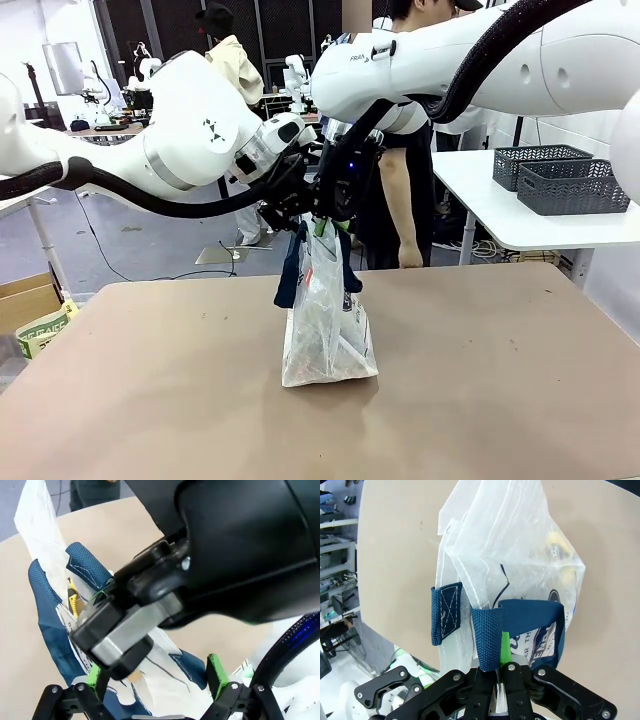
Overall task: Transfer purchased items from the store into the shopping bag.
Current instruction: Move the Reusable shopping bag to the right side of the table.
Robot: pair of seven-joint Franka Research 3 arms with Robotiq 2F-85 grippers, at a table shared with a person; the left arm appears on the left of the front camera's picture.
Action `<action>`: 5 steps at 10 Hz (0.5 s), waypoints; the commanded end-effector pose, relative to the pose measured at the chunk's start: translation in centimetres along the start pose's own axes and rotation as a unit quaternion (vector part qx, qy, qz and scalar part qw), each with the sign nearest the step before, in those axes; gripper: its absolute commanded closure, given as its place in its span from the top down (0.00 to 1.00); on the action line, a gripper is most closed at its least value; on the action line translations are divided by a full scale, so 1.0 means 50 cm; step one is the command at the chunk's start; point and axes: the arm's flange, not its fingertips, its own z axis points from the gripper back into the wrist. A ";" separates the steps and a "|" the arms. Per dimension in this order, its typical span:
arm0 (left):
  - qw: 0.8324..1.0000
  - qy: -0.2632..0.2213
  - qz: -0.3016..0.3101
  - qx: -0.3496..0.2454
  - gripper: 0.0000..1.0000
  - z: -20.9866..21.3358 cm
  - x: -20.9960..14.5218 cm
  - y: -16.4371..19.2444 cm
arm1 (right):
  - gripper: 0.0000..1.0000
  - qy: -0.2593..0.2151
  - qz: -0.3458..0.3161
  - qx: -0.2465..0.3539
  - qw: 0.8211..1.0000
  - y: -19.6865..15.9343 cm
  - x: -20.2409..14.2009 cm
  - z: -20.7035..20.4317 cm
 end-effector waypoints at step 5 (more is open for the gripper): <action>0.999 0.026 -0.003 0.023 0.62 -0.006 0.021 0.011 | 0.00 0.014 -0.004 0.018 1.000 -0.007 0.008 -0.009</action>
